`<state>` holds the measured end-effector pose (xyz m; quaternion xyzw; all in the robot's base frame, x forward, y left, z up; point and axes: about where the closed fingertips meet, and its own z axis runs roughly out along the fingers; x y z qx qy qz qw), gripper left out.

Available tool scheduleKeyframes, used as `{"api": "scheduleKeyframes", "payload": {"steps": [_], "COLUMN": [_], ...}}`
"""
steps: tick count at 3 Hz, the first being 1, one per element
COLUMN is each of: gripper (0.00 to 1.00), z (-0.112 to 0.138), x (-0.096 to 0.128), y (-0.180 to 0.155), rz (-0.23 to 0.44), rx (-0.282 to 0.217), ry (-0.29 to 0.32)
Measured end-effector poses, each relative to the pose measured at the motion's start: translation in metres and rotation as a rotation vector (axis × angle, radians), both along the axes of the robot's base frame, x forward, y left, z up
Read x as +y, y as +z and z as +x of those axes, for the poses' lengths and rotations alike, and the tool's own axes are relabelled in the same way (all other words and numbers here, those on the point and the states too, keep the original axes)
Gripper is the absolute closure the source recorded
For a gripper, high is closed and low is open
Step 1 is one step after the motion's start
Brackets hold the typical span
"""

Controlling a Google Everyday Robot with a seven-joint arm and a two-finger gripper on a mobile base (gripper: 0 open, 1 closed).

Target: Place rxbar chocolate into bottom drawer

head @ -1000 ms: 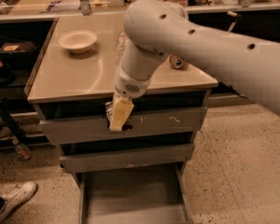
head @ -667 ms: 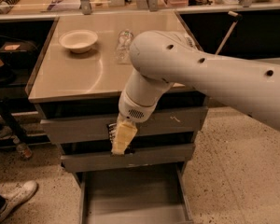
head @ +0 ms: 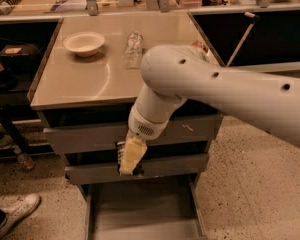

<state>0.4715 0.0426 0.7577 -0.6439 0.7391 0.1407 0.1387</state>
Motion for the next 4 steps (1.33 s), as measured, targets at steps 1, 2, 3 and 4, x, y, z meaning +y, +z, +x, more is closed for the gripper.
{"api": "scheduleKeyframes", "payload": {"steps": [1,2,3,4], "gripper": [1.0,1.0,1.0,1.0], "z": [-0.028,-0.052,-0.052,-0.057], "x": [-0.003,-0.007,-0.007,-0.005], "y": [-0.063,-0.117,-0.117,-0.134], "rz": [0.039,0.065,0.065,0.086], "rx": [0.097,0.178,0.179,0.217], "ry": [-0.117,-0.195,-0.195,-0.208]}}
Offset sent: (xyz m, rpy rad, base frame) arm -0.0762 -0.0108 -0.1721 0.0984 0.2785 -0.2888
